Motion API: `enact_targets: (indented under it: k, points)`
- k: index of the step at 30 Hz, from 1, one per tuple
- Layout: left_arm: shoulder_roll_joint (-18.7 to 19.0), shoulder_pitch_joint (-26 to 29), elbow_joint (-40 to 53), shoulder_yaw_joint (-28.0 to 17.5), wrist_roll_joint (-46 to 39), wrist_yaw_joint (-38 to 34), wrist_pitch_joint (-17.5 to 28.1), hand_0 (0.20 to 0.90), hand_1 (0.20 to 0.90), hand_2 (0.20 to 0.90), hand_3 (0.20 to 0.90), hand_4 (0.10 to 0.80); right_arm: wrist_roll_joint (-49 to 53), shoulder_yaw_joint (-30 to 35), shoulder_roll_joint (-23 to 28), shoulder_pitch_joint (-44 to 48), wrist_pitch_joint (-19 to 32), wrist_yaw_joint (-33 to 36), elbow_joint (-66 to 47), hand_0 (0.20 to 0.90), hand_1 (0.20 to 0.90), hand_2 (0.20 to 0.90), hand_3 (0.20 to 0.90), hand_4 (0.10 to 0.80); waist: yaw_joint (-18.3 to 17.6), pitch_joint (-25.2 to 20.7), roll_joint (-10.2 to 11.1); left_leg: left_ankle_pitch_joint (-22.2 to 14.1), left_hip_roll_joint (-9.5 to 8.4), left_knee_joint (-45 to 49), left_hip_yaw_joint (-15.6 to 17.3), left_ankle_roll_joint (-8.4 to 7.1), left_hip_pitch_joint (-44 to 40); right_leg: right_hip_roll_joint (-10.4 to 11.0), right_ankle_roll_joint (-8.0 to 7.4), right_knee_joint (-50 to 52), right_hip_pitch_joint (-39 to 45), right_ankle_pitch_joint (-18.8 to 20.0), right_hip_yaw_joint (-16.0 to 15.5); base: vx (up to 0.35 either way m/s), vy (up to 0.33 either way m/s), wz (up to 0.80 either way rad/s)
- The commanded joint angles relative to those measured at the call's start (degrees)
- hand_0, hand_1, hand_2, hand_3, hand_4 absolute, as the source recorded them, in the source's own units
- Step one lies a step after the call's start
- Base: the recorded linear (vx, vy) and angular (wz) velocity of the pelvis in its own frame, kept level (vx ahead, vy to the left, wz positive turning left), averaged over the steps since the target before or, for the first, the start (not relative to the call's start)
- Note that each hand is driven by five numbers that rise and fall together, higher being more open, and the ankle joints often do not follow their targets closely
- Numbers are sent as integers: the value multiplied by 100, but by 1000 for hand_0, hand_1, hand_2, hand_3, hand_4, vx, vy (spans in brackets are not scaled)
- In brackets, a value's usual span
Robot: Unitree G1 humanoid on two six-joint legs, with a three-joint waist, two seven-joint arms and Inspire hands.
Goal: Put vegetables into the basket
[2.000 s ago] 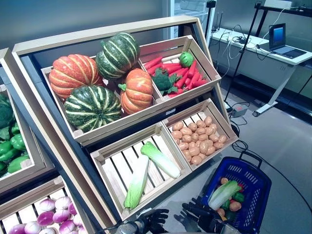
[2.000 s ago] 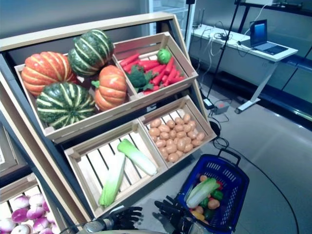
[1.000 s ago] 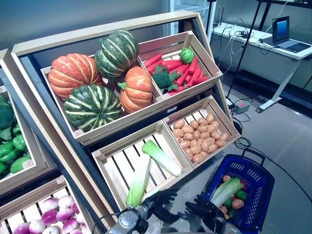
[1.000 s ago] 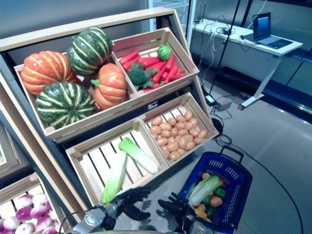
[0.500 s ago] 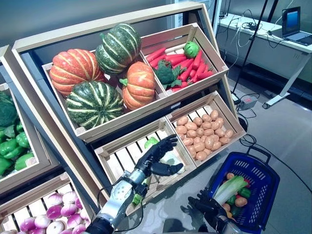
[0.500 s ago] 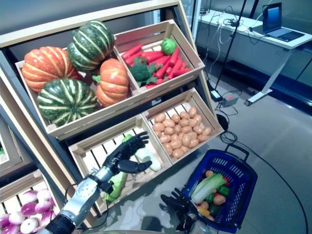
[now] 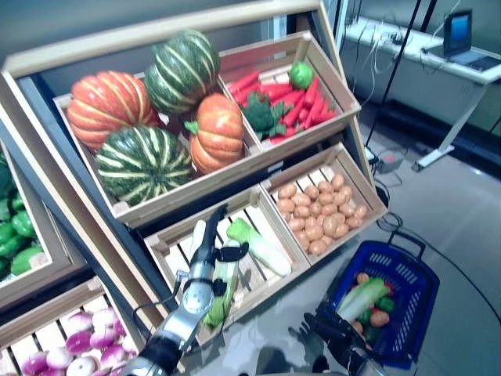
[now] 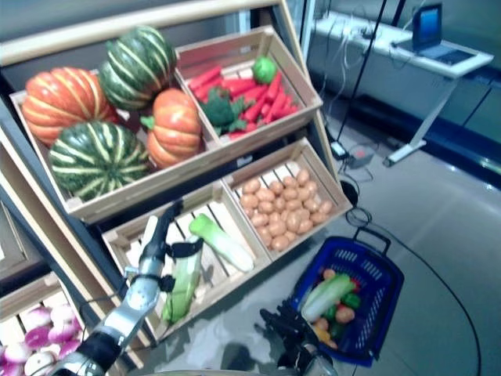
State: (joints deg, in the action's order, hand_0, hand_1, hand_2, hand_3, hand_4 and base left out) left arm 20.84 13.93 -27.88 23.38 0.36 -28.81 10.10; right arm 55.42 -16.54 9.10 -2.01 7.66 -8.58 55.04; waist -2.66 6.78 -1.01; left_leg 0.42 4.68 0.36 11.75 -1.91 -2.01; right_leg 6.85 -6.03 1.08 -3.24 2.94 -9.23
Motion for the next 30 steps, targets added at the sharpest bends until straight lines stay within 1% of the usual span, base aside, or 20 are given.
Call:
enact_targets:
  k: [1,3,4,6,7,8,13,18,19,20,21,22,25,27,30]
  points:
    - [91,1531,-265,86,311,-909,-30,900,900,900,900,800,819,-329,-6,337,140,134,-1024,900,900,900,900,800,-316,786,121,-703,390,2089,-224,-177,1351,499,-14,1946,-895,-814,407,-260,47,-7]
    - [128,1745,-496,138,240,-1040,-57,900,900,900,900,800,908,-380,51,440,168,141,-1210,900,900,900,900,800,-347,880,154,-840,426,2442,-240,-155,1638,572,8,2286,-1169,-926,440,-237,53,-7]
    - [132,1940,-718,149,150,-1103,-74,900,900,900,900,800,970,-401,113,526,228,87,-1359,900,900,900,900,800,-374,984,187,-1039,460,2883,-278,-131,1919,642,26,2744,-1428,-1091,460,-159,55,-10]
    - [135,2079,-854,159,16,-1181,-122,900,900,900,900,800,1012,-420,157,586,298,68,-1486,900,900,900,900,800,-395,1040,209,-1168,490,3170,-280,-125,2128,697,34,3058,-1624,-1206,475,-111,46,-17]
    - [121,2136,-949,135,-41,-1197,-99,900,900,900,900,800,1027,-409,173,616,322,84,-1538,900,900,900,900,800,-407,1071,229,-1237,501,3333,-283,-128,2216,727,30,3186,-1700,-1238,489,-73,35,-20]
    - [100,2253,-1216,75,7,-1295,62,900,900,900,900,800,1086,-377,203,662,383,82,-1586,900,900,900,900,800,-434,1129,259,-1381,544,3636,-292,-120,2373,787,27,3488,-1858,-1340,515,-65,39,0]
    - [123,2387,-1573,-2,65,-1667,66,900,900,900,900,800,1135,-267,296,743,418,224,-1783,900,900,900,900,800,-493,1233,293,-1620,630,4189,-334,-155,2656,871,9,3992,-2165,-1488,572,-18,44,4]
    - [278,2453,-1718,-143,-27,-2071,-254,900,900,900,900,800,1133,-204,455,876,332,524,-2005,900,900,900,900,800,-504,1336,315,-1801,710,4702,-398,-159,3039,943,18,4476,-2588,-1617,607,-27,31,-7]
    - [302,2474,-1810,-152,-100,-2122,-281,900,900,900,900,800,1164,-219,478,920,333,576,-2011,900,900,900,900,800,-498,1373,312,-2000,733,4895,-446,-207,3071,948,-16,4673,-2633,-1801,643,0,0,0]
    - [315,2497,-1866,-160,-168,-2146,-298,900,900,900,900,800,1192,-231,491,950,341,602,-2013,900,900,900,900,800,-498,1387,316,-2020,739,4952,-458,-209,3118,954,-13,4721,-2681,-1816,651,-40,11,-4]
    - [325,2517,-1883,-167,-178,-2152,-309,900,900,900,900,800,1206,-232,497,972,346,606,-2011,900,900,900,900,800,-502,1376,323,-1862,729,4873,-433,-166,3180,961,31,4630,-2738,-1668,630,-42,11,-10]
    - [339,2555,-1984,-184,-301,-2176,-362,900,900,900,900,800,1247,-251,521,1042,360,659,-1990,900,900,900,900,800,-493,1421,319,-2070,755,5084,-488,-222,3223,968,-5,4837,-2794,-1855,667,-35,10,-10]
    - [376,2612,-2132,-207,-520,-2196,-396,900,900,900,900,800,1351,-292,559,1178,398,788,-1981,900,900,900,900,800,-476,1464,316,-2133,777,5259,-532,-236,3386,990,8,5011,-2969,-1917,685,-31,15,-2]
    - [385,2615,-2190,-220,-545,-2209,-366,900,900,900,900,800,1392,-304,569,1220,420,840,-1984,900,900,900,900,800,-466,1480,314,-2166,776,5349,-558,-245,3470,995,14,5091,-3055,-1944,696,-37,8,3]
    - [431,2655,-2229,-236,-588,-2337,-441,900,900,900,900,800,1481,-326,624,1286,488,917,-1973,900,900,900,900,800,-448,1539,314,-2254,783,5584,-616,-254,3681,1000,37,5310,-3283,-2020,740,-45,14,7]
